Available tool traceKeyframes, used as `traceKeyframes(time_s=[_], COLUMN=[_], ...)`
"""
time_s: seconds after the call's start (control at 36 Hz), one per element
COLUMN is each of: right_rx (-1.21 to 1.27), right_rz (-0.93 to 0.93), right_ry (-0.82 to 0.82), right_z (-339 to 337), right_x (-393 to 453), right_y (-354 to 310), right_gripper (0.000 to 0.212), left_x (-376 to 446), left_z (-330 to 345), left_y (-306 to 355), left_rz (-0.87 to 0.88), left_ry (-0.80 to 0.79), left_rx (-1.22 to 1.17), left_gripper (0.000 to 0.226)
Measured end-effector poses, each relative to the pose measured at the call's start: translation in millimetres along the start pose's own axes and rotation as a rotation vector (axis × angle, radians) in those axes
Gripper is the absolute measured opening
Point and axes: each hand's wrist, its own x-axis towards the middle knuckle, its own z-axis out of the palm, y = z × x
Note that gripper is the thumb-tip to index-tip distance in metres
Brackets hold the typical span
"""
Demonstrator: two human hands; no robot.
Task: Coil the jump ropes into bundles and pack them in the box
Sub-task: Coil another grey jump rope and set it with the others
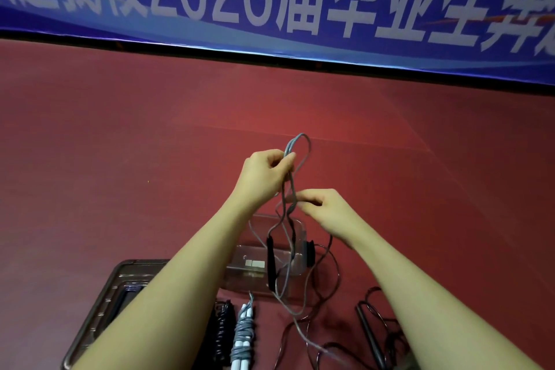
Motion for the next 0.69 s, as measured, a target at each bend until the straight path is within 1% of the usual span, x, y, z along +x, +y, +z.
traceKeyframes(time_s=[0.08,0.22,0.25,0.31,0.33,0.36,0.39,0.42,0.47,0.5,0.56,0.61,0.69], right_rx=[0.000,-0.103,-0.145,-0.305,-0.379,-0.403,-0.357,-0.258,-0.084,-0.071,-0.147,-0.207,-0.130], right_rz=[0.023,0.141,0.146,0.117,0.090,0.055,0.021,0.004,-0.010,-0.017,-0.032,-0.047,-0.065], right_ry=[0.048,0.198,0.211,0.203,0.201,0.200,0.188,0.163,0.119,0.113,0.151,0.225,0.342], right_z=[2.7,8.3,10.1,12.7,13.8,14.7,15.5,15.7,17.9,19.9,23.2,24.0,20.6], right_x=[3.7,10.6,11.0,11.5,10.3,9.0,8.5,8.3,7.0,7.0,9.4,11.0,13.1], right_y=[-1.0,3.1,2.6,1.8,-0.7,-3.8,-6.4,-9.1,-14.8,-16.0,-14.0,-12.9,-11.0], right_gripper=[0.024,0.022,0.023,0.024,0.026,0.028,0.030,0.030,0.022,0.016,0.008,0.012,0.022], left_x=[1.9,-2.8,-3.5,-4.5,-4.6,-4.5,-3.5,-2.6,-0.4,0.4,0.0,-1.6,-3.3], left_z=[-5.5,-7.0,-6.4,-5.7,-5.9,-6.5,-7.2,-8.4,-10.0,-10.1,-9.5,-7.4,-4.2], left_y=[-1.8,1.1,0.7,-1.0,-1.9,-2.9,-3.8,-4.4,-5.3,-5.7,-4.7,-1.8,-0.4], left_rz=[-0.014,-0.016,-0.020,-0.024,-0.029,-0.034,-0.040,-0.046,-0.053,-0.053,-0.056,-0.080,-0.162], left_ry=[0.040,0.025,0.030,0.028,0.023,0.025,0.031,0.041,0.060,0.064,0.060,0.053,0.013], left_rx=[-0.045,-0.095,-0.108,-0.109,-0.109,-0.113,-0.119,-0.125,-0.144,-0.151,-0.172,-0.226,-0.321], left_gripper=[0.036,0.034,0.034,0.034,0.034,0.035,0.035,0.036,0.036,0.036,0.035,0.035,0.026])
